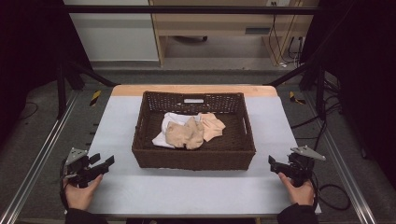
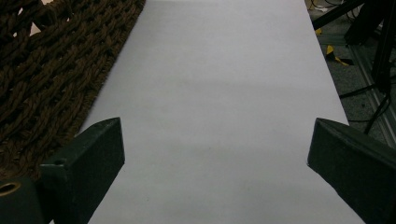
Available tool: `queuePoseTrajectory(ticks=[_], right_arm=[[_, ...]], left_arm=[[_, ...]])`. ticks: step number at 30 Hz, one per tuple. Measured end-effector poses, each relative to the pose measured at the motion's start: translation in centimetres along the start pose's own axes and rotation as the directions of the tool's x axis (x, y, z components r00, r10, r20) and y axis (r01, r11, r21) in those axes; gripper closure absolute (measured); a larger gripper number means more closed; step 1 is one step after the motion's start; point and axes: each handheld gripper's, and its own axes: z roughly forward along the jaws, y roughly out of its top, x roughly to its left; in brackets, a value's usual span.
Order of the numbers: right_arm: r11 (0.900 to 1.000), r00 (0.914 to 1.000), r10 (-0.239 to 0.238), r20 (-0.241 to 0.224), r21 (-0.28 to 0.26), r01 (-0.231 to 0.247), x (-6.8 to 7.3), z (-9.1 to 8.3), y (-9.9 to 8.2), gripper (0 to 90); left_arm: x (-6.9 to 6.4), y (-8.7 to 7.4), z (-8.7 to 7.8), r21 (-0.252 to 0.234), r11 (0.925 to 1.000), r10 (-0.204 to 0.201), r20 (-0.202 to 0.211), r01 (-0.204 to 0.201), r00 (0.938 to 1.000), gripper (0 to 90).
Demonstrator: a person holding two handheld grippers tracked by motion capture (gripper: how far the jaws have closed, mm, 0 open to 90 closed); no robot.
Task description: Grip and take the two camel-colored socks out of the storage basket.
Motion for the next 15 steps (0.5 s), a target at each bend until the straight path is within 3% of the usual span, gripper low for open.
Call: queuePoseTrajectory(ticks=[3, 15], right_arm=[[1.0, 1.0, -0.008, 0.004, -0.002, 0.008, 0.1, 0.0, 0.0, 4.2], [0.9998, 1.0, -0.009, -0.003, -0.015, 0.009, 0.6, 0.0, 0.2, 4.2]], left_arm=[[-0.3, 0.2, -0.5, -0.024, 0.9994, -0.025, 0.019, 0.026, 0.9995, 45.7], [-1.4, 1.9, -2.5, -0.093, 0.9956, 0.008, 0.02, -0.006, 0.9998, 48.7]])
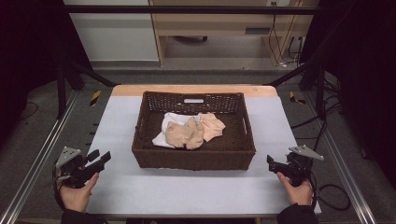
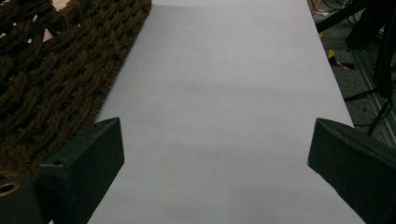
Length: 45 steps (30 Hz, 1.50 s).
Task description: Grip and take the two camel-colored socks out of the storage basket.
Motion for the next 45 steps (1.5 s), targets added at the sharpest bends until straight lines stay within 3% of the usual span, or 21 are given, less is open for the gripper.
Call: queuePoseTrajectory(ticks=[10, 15, 20, 25, 31, 38, 41, 45], right_arm=[[0.9999, 0.9999, -0.009, 0.01, -0.009, 0.009, 0.3, 0.0, 0.1, 4.1], [0.9999, 0.9998, 0.002, 0.022, -0.014, -0.002, 0.0, 0.0, 0.1, 4.0], [0.9999, 0.9999, 0.0, 0.015, -0.016, 0.0, 0.1, -0.1, 0.0, 4.0], [0.9996, 0.9998, 0.002, 0.017, -0.03, -0.001, 0.1, -0.2, 0.1, 3.9], [0.9993, 0.9998, 0.007, 0.019, -0.036, -0.006, 0.1, -0.3, 0.2, 3.9], [0.9994, 0.9997, 0.007, 0.023, -0.033, -0.007, 0.1, -0.3, 0.2, 4.0], [0.998, 0.9995, 0.007, 0.03, -0.063, -0.005, 0.1, -0.6, 0.3, 3.8], [0.999, 0.9994, 0.007, 0.034, -0.044, -0.005, 0.1, -0.4, 0.3, 3.9]], left_arm=[[-1.1, 1.7, -0.3, -0.043, 0.9988, 0.023, 0.013, -0.022, 0.9997, 47.7], [-1.2, 3.0, -0.7, -0.075, 0.9972, 0.012, 0.032, -0.009, 0.9994, 46.6], [-1.8, 3.7, -0.4, -0.07, 0.997, 0.038, 0.048, -0.034, 0.9981, 46.2], [-2.1, 4.5, -0.1, -0.078, 0.9965, 0.034, 0.053, -0.03, 0.998, 46.1], [-3.2, 5.9, -0.3, -0.114, 0.9924, 0.055, 0.081, -0.046, 0.9952, 45.8], [-4.8, 7.1, 0.3, -0.123, 0.9896, 0.089, 0.109, -0.076, 0.99, 44.3], [-5.3, 7.4, 0.9, -0.108, 0.9906, 0.096, 0.116, -0.084, 0.9885, 44.3], [-6.1, 7.9, 1.5, -0.111, 0.9898, 0.103, 0.128, -0.089, 0.9864, 44.1]])
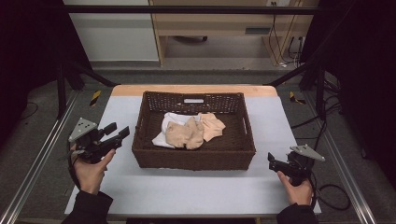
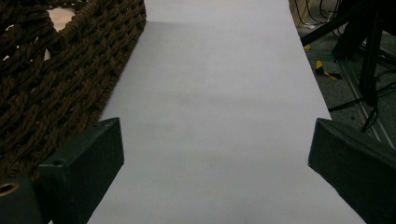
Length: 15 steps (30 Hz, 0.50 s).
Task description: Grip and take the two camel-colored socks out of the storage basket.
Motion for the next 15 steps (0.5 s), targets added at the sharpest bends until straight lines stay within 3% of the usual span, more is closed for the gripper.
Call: queuePoseTrajectory(ticks=[10, 15], right_arm=[[0.9999, 1.0, 0.009, 0.004, -0.007, -0.009, -0.1, 0.1, 0.1, 4.0], [1.0, 1.0, 0.006, 0.004, -0.007, -0.005, -0.1, 0.1, 0.2, 4.0]], left_arm=[[-1.6, 1.5, 2.1, 0.002, 1.0, 0.006, 0.026, -0.006, 0.9997, 44.1], [-2.7, 2.2, 3.4, 0.01, 0.9995, 0.03, 0.03, -0.031, 0.9991, 44.0]])
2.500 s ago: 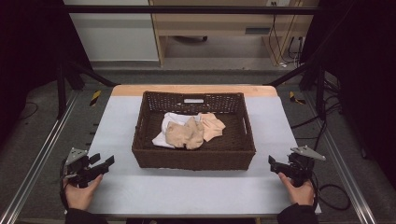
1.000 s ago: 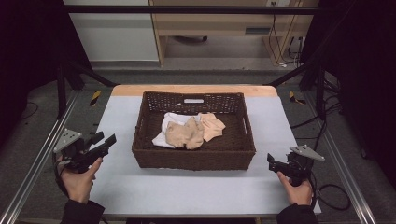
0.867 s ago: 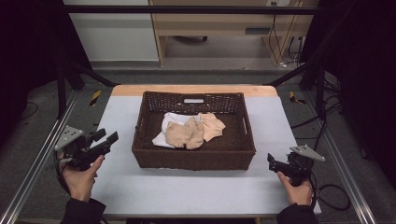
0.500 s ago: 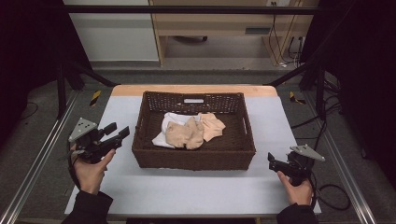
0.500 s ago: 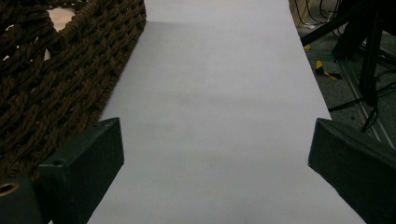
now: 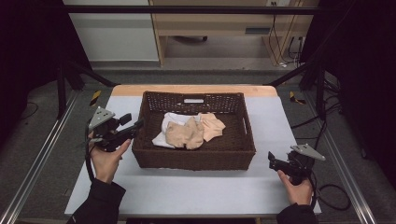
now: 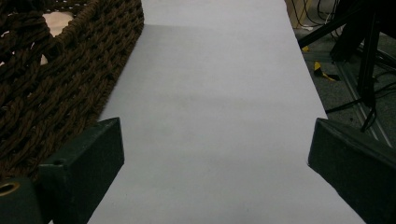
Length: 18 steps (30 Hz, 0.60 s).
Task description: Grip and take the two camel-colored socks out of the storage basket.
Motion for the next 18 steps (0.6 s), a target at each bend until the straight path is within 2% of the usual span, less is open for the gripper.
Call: queuePoseTrajectory(ticks=[9, 18], right_arm=[[1.0, 1.0, 0.0, 0.004, -0.009, 0.0, -0.1, 0.0, 0.1, 3.9], [1.0, 1.0, 0.003, 0.001, -0.001, -0.003, -0.1, 0.1, 0.1, 3.9]], left_arm=[[-1.4, 0.9, 2.0, 0.021, 0.9987, 0.048, -0.006, -0.048, 0.9988, 43.8], [-2.6, 1.5, 4.7, 0.053, 0.9961, 0.072, -0.009, -0.071, 0.9974, 42.4]])
